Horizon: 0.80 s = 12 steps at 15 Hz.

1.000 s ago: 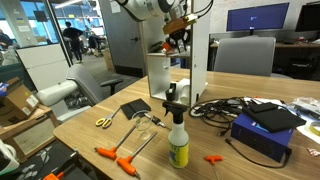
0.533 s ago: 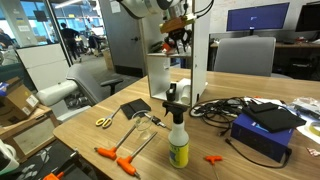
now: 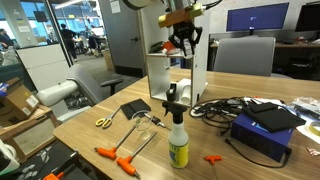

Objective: Put the water bottle on the table

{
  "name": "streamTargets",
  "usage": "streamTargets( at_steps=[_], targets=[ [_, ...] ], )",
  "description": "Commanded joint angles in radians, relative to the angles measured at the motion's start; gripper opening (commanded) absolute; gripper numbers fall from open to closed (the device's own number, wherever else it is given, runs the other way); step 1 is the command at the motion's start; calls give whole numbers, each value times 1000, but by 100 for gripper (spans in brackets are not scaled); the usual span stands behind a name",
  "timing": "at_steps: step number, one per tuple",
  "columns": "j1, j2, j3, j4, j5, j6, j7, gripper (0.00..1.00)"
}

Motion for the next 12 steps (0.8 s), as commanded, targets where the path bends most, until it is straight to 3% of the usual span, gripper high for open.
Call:
streamTargets(
  at_steps=[1, 7, 12],
  targets=[
    [-10, -167, -40, -154, -27, -23, 68, 15],
    [-5, -323, -56, -271, -98, -148, 163, 14],
    [22, -291, -29, -322, -75, -260, 210, 14]
  ],
)
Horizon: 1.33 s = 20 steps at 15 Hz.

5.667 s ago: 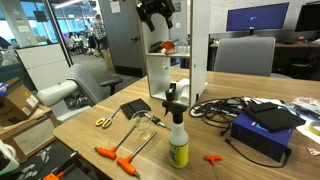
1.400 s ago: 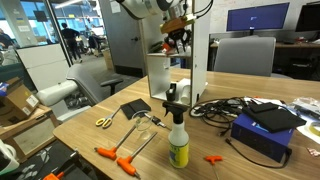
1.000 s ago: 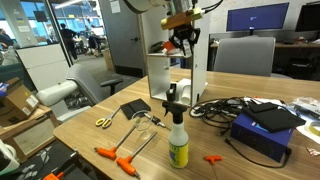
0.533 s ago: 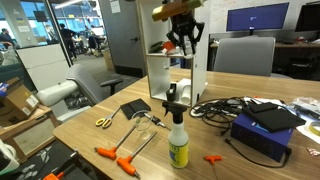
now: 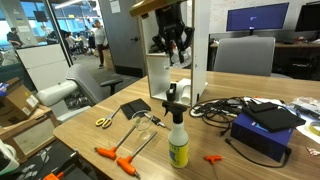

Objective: Put the water bottle on the table

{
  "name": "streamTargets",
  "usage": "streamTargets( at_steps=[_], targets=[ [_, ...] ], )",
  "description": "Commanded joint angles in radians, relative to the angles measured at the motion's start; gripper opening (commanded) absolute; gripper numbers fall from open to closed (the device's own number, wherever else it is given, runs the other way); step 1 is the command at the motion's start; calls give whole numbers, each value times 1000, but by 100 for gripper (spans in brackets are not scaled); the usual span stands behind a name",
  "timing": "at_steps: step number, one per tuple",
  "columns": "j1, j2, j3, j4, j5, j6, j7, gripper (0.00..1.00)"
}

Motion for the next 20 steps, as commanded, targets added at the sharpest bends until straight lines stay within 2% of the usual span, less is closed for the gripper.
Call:
streamTargets(
  at_steps=[1, 9, 20],
  targets=[
    [25, 36, 20, -31, 6, -38, 58, 14],
    [36, 257, 26, -14, 43, 19, 60, 14],
    [-33, 525, 11, 82, 124, 291, 33, 14]
  ],
)
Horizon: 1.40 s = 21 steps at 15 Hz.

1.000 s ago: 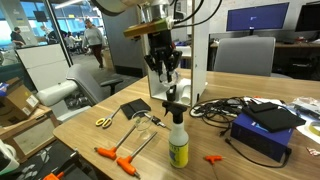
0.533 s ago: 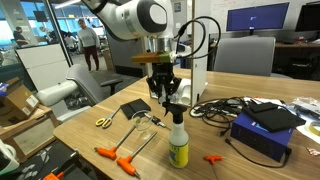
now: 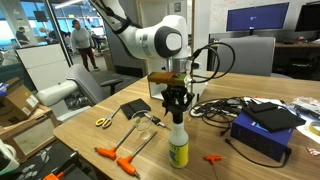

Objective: Put the water bottle on the table

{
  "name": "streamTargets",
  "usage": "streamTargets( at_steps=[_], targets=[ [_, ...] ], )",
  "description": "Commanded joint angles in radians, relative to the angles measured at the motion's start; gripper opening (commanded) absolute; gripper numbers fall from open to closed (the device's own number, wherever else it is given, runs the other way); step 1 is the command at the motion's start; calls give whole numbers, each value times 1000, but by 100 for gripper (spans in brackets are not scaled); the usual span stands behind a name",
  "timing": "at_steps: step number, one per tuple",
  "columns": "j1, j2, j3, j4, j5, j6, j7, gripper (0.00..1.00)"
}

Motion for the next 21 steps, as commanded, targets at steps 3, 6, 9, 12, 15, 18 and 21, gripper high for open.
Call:
streamTargets(
  at_steps=[3, 6, 9, 12, 15, 18, 21],
  targets=[
    [-22, 135, 16, 98, 66, 75, -33, 14],
    [-26, 188, 22, 131, 78, 82, -35, 14],
    [-27, 216, 24, 160, 81, 64, -31, 40],
    [-26, 232, 22, 184, 79, 48, -24, 57],
    [-25, 233, 21, 199, 77, 35, -22, 87],
    [-18, 214, 16, 213, 71, -5, -11, 100],
    [10, 138, -8, 245, 38, -155, 33, 100]
  ],
)
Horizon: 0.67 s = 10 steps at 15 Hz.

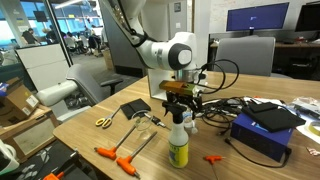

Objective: Put the water bottle on the table

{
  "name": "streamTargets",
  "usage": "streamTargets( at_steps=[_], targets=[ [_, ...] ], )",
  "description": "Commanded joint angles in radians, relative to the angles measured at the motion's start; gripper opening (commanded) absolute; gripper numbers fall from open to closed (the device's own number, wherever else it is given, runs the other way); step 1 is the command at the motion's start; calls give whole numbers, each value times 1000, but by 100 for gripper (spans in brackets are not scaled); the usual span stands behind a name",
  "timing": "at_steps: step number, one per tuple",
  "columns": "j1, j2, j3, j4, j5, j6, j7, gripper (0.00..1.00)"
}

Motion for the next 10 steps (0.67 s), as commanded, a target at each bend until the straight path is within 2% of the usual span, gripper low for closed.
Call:
streamTargets(
  at_steps=[1, 5, 10],
  targets=[
    [29, -110, -21, 53, -28, -200, 49, 100],
    [52, -268, -22, 75, -65, -380, 100, 100],
    [75, -538, 8, -21, -61, -508, 70, 100]
  ],
)
